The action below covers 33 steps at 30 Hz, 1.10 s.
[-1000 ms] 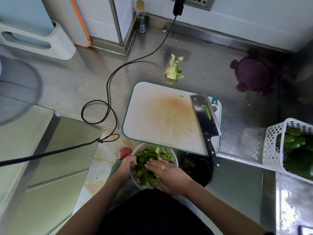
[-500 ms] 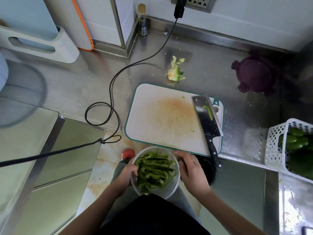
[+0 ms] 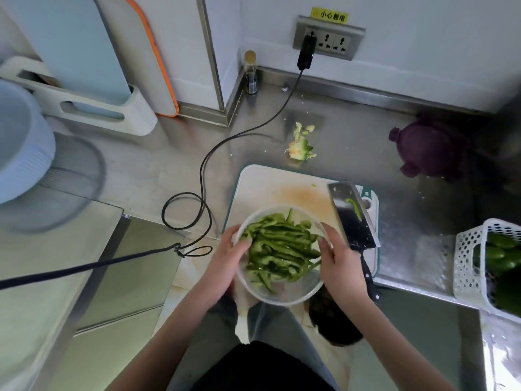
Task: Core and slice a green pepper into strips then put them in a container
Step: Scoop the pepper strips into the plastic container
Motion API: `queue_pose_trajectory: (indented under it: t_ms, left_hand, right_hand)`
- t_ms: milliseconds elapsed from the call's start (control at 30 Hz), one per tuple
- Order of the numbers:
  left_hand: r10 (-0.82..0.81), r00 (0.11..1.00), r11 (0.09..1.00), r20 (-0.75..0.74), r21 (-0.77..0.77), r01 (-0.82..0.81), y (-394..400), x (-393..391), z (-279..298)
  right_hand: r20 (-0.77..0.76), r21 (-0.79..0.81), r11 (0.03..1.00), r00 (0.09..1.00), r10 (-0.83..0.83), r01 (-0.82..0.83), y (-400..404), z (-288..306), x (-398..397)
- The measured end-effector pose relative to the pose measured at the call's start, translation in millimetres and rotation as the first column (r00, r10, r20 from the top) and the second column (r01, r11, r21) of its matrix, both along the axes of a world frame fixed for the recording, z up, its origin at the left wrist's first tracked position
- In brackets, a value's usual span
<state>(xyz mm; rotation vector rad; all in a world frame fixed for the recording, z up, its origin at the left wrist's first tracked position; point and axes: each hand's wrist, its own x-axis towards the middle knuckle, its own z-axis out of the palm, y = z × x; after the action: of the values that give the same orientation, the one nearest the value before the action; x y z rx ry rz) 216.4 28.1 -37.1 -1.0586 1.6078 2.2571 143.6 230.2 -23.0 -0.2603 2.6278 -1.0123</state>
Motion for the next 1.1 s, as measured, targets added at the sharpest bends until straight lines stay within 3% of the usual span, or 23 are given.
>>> queue_pose_trajectory:
  t_ms: [67,133,167,233,333,367,467,567,667,833,1000,1100]
  left_hand:
    - [-0.048,0.999,0.946,-0.011,-0.323,0.041,-5,-18,9]
    - [-0.252,0.967,0.734,0.044,-0.643,0.221,-13,-36,19]
    - [-0.318,0.941,0.630,0.112,-0.717,0.298,-14,-44,24]
    - [-0.315,0.925,0.547,0.214,-0.755,0.361,-15,-59,29]
    - [-0.302,0.921,0.338,0.245,-0.876,0.344,-22,-79,31]
    - [-0.324,0.907,0.322,0.268,-0.871,0.372,-22,-83,30]
    - [-0.303,0.902,0.326,0.308,-0.856,0.401,-22,-95,27]
    - [-0.388,0.864,0.338,0.322,-0.822,0.458,-35,-108,23]
    - [-0.389,0.865,0.312,0.316,-0.838,0.447,-51,-116,15]
    - [-0.438,0.848,0.368,0.298,-0.801,0.472,-65,-133,5]
    - [-0.483,0.824,0.403,0.296,-0.761,0.509,-81,-150,-11]
    - [-0.517,0.822,0.500,0.240,-0.695,0.517,-81,-158,-10]
  right_hand:
    - [-0.036,-0.013,1.000,0.999,0.006,-0.007,-8,9,-14]
    - [-0.059,-0.036,0.999,0.998,-0.004,0.002,-12,13,-34]
    - [-0.074,-0.026,0.999,0.997,-0.029,0.027,-14,14,-47]
    - [-0.073,0.008,0.998,0.995,-0.066,0.067,-19,14,-62]
    - [-0.017,-0.059,0.995,0.996,-0.082,0.081,-23,7,-65]
    - [0.023,-0.067,0.994,0.996,-0.089,0.090,-23,5,-66]
    - [0.073,-0.064,0.972,0.973,-0.219,0.224,-30,0,-72]
    - [0.089,-0.087,0.967,0.969,-0.231,0.238,-33,-2,-75]
    - [0.153,-0.134,0.887,0.894,-0.422,0.442,-35,-4,-86]
    - [0.205,-0.208,0.831,0.854,-0.478,0.515,-61,-10,-85]
    - [0.286,-0.180,0.851,0.854,-0.435,0.493,-66,-9,-96]
    - [0.149,-0.164,0.822,0.838,-0.525,0.545,-58,-9,-123]
